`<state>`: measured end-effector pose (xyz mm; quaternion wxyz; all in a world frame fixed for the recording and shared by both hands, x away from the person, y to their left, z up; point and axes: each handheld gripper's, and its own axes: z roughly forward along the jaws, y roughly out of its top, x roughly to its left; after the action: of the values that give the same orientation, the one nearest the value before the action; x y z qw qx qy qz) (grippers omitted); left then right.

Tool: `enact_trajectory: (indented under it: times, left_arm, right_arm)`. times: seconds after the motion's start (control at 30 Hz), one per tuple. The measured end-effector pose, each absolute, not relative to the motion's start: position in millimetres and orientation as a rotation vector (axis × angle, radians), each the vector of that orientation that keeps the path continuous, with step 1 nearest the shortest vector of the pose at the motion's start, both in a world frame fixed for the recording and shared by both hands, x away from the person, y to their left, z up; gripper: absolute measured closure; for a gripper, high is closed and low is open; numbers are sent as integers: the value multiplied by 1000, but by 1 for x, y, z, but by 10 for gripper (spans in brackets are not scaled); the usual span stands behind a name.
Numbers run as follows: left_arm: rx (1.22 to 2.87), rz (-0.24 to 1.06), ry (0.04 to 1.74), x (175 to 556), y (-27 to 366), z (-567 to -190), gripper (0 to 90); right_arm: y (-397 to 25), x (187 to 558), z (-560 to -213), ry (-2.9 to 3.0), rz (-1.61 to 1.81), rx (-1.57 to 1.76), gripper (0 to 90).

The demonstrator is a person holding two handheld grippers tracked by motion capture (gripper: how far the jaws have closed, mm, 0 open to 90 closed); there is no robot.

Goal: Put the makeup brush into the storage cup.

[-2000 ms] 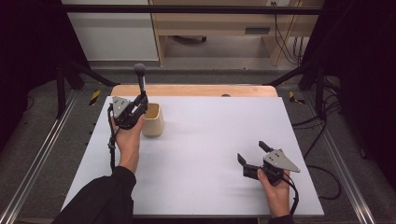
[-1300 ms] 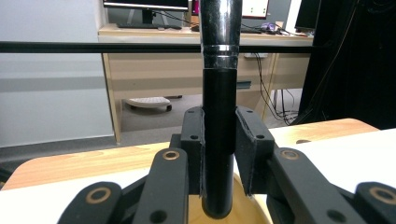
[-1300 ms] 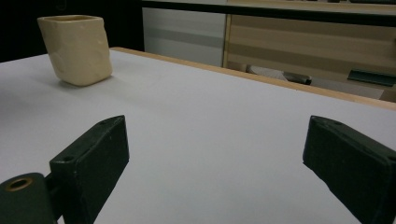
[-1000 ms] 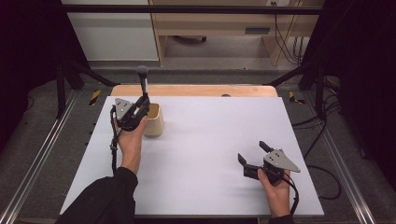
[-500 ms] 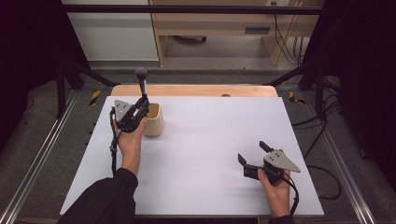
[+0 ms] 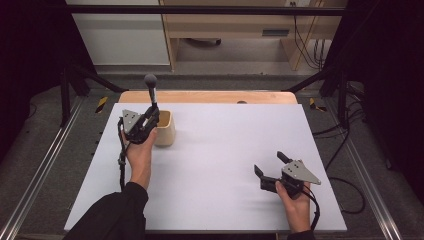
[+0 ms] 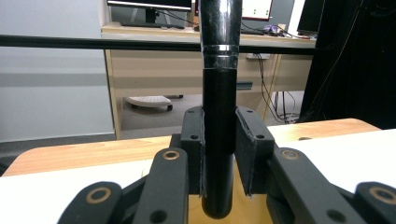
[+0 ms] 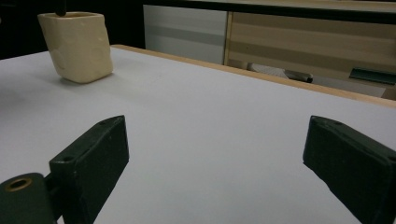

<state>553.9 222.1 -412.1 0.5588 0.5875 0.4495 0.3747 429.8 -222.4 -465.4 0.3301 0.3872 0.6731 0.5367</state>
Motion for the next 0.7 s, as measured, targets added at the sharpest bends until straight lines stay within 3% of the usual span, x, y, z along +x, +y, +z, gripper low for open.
enact_trajectory:
  times: [0.7]
  left_arm:
    - [1402,884,1058,552,219,-421,742]
  right_arm:
    - [-222,430,-466,1773,1401,1010,70]
